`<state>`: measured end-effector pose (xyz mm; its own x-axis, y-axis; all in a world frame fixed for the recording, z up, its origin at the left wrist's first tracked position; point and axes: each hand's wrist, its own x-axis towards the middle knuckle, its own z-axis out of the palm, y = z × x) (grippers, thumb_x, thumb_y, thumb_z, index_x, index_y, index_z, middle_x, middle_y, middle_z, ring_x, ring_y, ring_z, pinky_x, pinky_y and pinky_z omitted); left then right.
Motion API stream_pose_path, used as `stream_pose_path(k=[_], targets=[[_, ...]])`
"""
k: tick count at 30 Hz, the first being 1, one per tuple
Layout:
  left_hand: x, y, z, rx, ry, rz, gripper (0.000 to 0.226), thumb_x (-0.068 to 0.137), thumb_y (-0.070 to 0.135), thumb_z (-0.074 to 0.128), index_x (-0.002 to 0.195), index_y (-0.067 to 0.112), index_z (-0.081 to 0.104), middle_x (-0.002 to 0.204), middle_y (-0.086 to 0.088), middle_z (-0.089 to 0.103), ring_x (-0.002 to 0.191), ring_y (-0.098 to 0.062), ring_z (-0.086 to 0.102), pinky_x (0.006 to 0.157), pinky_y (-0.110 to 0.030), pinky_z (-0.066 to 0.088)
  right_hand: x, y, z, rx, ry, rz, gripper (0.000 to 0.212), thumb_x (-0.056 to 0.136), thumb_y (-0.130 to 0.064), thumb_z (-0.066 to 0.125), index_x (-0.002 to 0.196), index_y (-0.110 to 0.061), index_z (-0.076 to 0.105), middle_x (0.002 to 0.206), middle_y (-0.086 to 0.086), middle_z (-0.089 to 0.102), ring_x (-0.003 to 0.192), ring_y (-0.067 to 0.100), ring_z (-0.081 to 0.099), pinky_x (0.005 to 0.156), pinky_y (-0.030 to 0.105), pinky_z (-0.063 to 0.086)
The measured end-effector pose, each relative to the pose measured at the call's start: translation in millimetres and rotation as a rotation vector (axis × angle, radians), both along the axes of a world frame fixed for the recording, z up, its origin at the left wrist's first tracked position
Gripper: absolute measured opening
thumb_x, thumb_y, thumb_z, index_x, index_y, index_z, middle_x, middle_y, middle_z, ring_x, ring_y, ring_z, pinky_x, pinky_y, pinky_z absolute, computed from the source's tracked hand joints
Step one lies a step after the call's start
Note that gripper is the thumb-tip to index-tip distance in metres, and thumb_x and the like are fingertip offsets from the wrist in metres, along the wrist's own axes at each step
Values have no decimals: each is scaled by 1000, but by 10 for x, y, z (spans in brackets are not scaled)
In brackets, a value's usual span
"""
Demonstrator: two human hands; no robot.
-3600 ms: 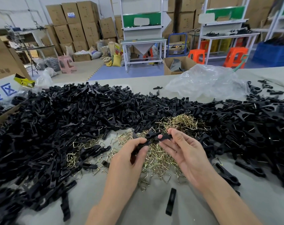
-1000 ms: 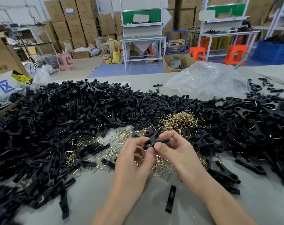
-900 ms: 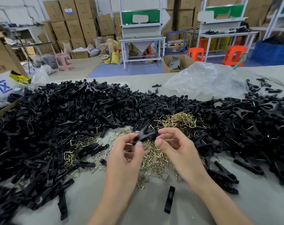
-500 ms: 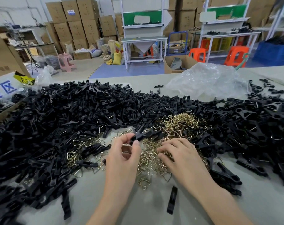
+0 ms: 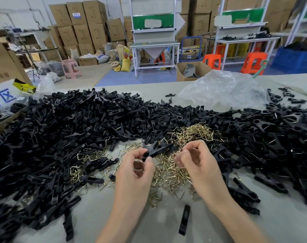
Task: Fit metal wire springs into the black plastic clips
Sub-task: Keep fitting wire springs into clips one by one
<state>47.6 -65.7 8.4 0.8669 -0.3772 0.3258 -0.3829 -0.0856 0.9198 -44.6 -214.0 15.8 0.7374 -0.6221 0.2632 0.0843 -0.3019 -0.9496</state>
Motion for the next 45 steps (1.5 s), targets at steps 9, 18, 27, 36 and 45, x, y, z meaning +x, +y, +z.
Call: stream_pose_path(k=[9,18,27,36,45], targets=[[14,12,-31,102,-105,-71,17,89,42,57,103,51,55,84,17,67,60,-2,56,55,-13,44,61,-77,76,509,-160,57,15,84,-14,72,95,-18,82,82,6,75,73,14,71,71,22,59],[73,101,-8,236,-314,-158,22,87,48,51,109,52,50,96,22,64,81,-8,61,64,-13,46,13,-157,95,668,-155,320,26,76,-18,75,101,-14,80,85,9,73,72,15,68,71,24,58],[46,111,11,171,-316,-159,23,87,47,51,110,51,52,93,20,64,80,-11,60,62,-14,47,15,-158,76,663,-82,412,18,74,-15,74,91,-12,82,76,8,71,64,13,65,67,23,58],[22,113,21,231,-355,-218,26,88,48,49,114,52,50,96,19,63,84,-13,62,69,-29,54,22,-144,74,641,-17,418,44,70,-10,76,109,-5,56,75,13,67,57,18,62,59,26,57],[13,150,72,283,-448,-220,26,90,42,50,115,46,51,100,20,60,86,-12,60,75,-25,50,-14,-226,45,576,56,468,45,69,-19,90,106,-9,66,83,17,67,60,21,63,59,26,55]])
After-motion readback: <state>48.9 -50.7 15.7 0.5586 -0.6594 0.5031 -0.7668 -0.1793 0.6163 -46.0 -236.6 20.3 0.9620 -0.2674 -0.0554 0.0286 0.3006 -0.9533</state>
